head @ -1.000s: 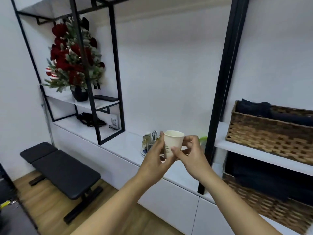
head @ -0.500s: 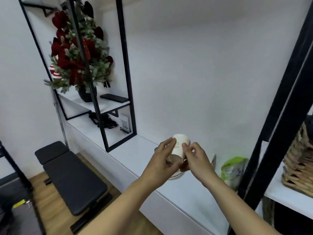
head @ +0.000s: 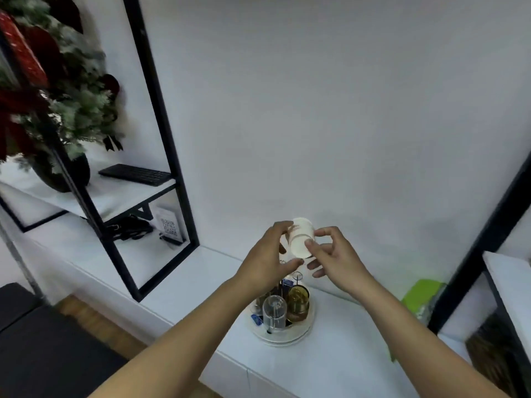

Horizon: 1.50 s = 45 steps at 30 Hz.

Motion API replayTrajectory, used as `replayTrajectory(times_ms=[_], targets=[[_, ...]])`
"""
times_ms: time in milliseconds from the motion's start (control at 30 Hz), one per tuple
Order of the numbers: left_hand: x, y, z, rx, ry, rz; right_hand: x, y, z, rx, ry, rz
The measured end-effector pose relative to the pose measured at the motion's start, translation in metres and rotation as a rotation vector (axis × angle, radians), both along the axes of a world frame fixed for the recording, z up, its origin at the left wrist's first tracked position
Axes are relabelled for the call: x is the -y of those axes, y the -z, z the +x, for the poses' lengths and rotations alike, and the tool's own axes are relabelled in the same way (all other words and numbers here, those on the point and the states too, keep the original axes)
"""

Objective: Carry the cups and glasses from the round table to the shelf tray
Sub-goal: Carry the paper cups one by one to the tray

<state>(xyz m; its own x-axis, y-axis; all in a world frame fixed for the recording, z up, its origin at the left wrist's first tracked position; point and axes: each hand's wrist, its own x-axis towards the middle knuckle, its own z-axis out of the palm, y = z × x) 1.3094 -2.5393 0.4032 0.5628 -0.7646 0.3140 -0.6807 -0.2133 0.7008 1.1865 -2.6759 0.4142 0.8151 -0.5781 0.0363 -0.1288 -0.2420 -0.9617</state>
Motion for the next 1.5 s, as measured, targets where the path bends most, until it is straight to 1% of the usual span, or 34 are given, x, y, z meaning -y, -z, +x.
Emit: replayTrajectory(times_ms=[67,233,367,500,733,833,933,1100,1167,1233,1300,1367,1433,1500], targets=[[0.014,0.011,0.025,0.001,0.015,0.018,0.012,0.007,0.020,-0.023,0.066,-0.012],[0.054,0.060,0.070,-0.053,0.042,0.074,0.047,0.048,0.065,-0.166,0.104,-0.018],[0.084,0.099,0.093,-0.091,0.086,0.193,0.081,0.094,0.097,-0.303,0.092,-0.037],[0.113,0.133,0.117,-0.111,0.069,0.343,0.113,0.138,0.131,-0.441,0.037,-0.053],[0.147,0.193,0.142,0.035,0.056,0.570,0.144,0.210,0.164,-0.610,-0.054,-0.096],[0.156,0.213,0.148,0.107,0.094,0.662,0.148,0.228,0.167,-0.682,-0.094,-0.143],[0.165,0.229,0.154,0.204,0.112,0.775,0.150,0.240,0.168,-0.720,-0.106,-0.136],[0.172,0.237,0.157,0.303,0.141,0.915,0.145,0.247,0.171,-0.733,-0.151,-0.142],[0.172,0.233,0.158,0.330,0.165,0.950,0.145,0.245,0.170,-0.741,-0.177,-0.173],[0.170,0.227,0.159,0.314,0.176,0.949,0.146,0.242,0.170,-0.775,-0.214,-0.245],[0.167,0.216,0.161,0.246,0.158,0.880,0.148,0.233,0.174,-0.816,-0.236,-0.367],[0.161,0.200,0.166,0.180,0.101,0.763,0.149,0.220,0.182,-0.808,-0.224,-0.480],[0.152,0.179,0.173,0.163,0.045,0.691,0.148,0.202,0.194,-0.743,-0.196,-0.540],[0.143,0.157,0.182,0.163,-0.005,0.655,0.144,0.180,0.209,-0.661,-0.177,-0.545]])
